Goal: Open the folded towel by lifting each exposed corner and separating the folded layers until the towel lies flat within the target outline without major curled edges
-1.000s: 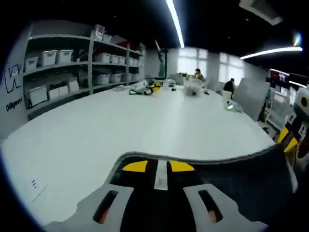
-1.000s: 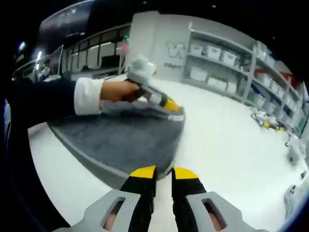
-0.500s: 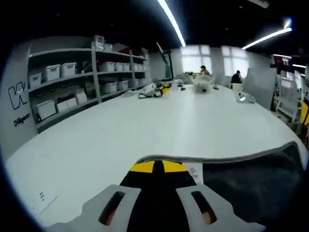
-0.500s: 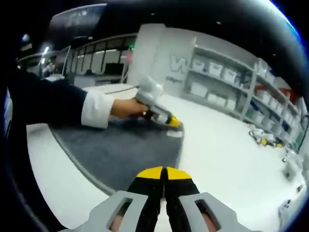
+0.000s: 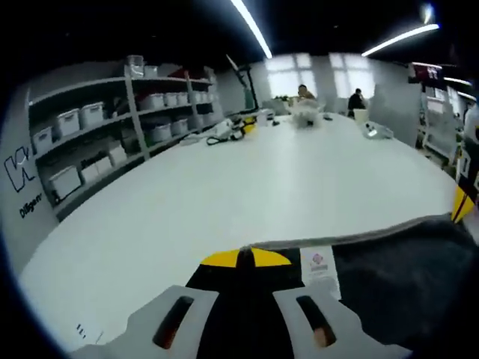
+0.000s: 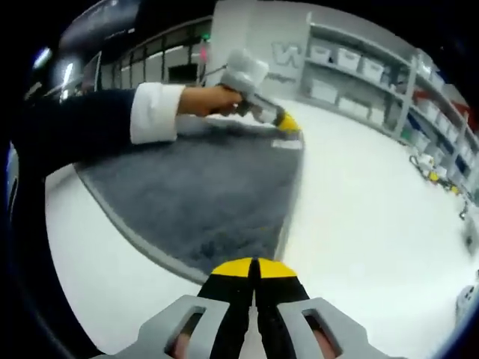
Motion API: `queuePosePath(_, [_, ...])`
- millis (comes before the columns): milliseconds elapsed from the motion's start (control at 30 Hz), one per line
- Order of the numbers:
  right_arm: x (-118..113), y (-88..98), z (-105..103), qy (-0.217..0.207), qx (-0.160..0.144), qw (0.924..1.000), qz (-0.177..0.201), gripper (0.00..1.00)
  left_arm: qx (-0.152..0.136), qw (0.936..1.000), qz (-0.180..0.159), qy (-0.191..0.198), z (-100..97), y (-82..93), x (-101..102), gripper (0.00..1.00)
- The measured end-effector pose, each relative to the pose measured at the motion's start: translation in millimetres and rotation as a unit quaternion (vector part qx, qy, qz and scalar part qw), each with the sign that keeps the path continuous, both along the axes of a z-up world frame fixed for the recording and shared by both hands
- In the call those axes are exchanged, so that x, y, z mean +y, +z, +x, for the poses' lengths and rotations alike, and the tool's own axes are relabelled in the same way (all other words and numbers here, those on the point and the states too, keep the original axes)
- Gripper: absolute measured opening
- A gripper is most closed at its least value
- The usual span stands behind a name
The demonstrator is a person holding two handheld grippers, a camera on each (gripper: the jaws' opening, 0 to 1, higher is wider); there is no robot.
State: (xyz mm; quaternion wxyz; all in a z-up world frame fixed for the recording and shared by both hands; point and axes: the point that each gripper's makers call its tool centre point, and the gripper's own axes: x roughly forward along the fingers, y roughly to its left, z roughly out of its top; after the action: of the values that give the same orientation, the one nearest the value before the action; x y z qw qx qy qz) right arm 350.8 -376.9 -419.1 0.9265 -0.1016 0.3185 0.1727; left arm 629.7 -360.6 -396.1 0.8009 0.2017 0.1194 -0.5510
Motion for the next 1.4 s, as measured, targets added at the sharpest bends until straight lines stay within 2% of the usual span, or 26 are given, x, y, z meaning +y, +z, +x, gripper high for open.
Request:
queuePosePath(67, [-1,-0.4,0,-0.008,0.006,0.9999,0.010,0.00,-0.006,1.0000,0.004,0.005,3.0,-0.8,3,0.03])
queuePosePath(100, [-1,0.0,-1,-0.014,0.007,0.9997,0.021,0.00,0.000,0.9999,-0.001,0.011,4.9,-1.6,4,0.03])
queuePosePath(133, [-2,-0.1,-2,-0.016,0.006,0.9995,0.026,0.00,0.026,0.9995,-0.015,0.013,1.6,-3.5,2,0.03])
queuePosePath(167, [-3,0.2,-3,-0.017,0.007,0.9995,0.027,0.00,0.039,0.9989,-0.017,0.017,1.1,-6.4,2,0.03])
queuePosePath(333, [-6,1.0,-7,-0.019,0.007,0.9991,0.038,0.00,0.015,0.9998,0.003,0.015,2.0,-13.9,-1,0.02])
queuePosePath(400, [-6,1.2,-7,-0.020,0.006,0.9989,0.042,0.00,0.020,0.9997,0.002,0.017,2.3,-15.9,-2,0.02])
queuePosePath(467, [-6,1.6,-8,-0.020,0.007,0.9988,0.043,0.00,0.043,0.9985,-0.012,0.031,3.5,-15.5,-2,0.02])
queuePosePath(567, [-8,2.1,-10,-0.020,0.007,0.9986,0.049,0.00,0.034,0.9988,-0.009,0.033,4.5,-15.2,-2,0.02])
queuePosePath(700, [-12,3.7,-14,-0.030,0.010,0.9983,0.049,0.00,0.046,0.9980,-0.018,0.040,5.9,-15.1,-2,0.02])
queuePosePath(800, [-11,5.0,-13,-0.025,0.008,0.9988,0.042,0.00,0.032,0.9987,-0.014,0.037,5.9,-13.2,-2,0.03])
queuePosePath(867, [-5,10.0,-11,-0.014,-0.001,0.9989,0.045,0.00,0.041,0.9981,-0.026,0.036,4.0,-9.7,-2,0.03])
queuePosePath(967, [10,27.8,-5,0.016,-0.041,0.9969,0.066,0.00,0.079,0.9954,-0.047,0.025,-6.0,-5.1,-5,0.08])
queuePosePath(1033, [18,40.6,-2,0.026,-0.067,0.9938,0.084,0.00,0.082,0.9949,-0.052,0.026,-6.1,-1.7,-4,0.12])
queuePosePath(1100, [20,47.9,1,0.026,-0.081,0.9921,0.092,0.00,0.084,0.9943,-0.061,0.026,-8.6,5.4,-1,0.12])
queuePosePath(1200, [19,47.2,5,0.021,-0.085,0.9923,0.087,0.00,0.091,0.9930,-0.076,0.007,-16.8,15.9,2,0.14])
queuePosePath(1267, [13,44.2,8,0.024,-0.093,0.9940,0.053,0.00,0.118,0.9886,-0.093,0.004,-21.8,20.1,5,0.20])
queuePosePath(1300, [11,43.9,11,0.025,-0.100,0.9939,0.040,0.00,0.135,0.9870,-0.087,0.000,-24.9,19.5,8,0.23])
queuePosePath(1333, [11,44.1,15,0.027,-0.106,0.9934,0.034,0.05,0.129,0.9880,-0.084,0.002,-23.2,23.0,13,0.23])
queuePosePath(1367, [12,44.2,17,0.026,-0.111,0.9929,0.033,0.09,0.119,0.9882,-0.095,0.004,-23.4,30.2,17,0.23])
queuePosePath(1400, [12,45.5,19,0.029,-0.116,0.9923,0.034,0.10,0.106,0.9870,-0.121,0.006,-22.1,40.7,20,0.25])
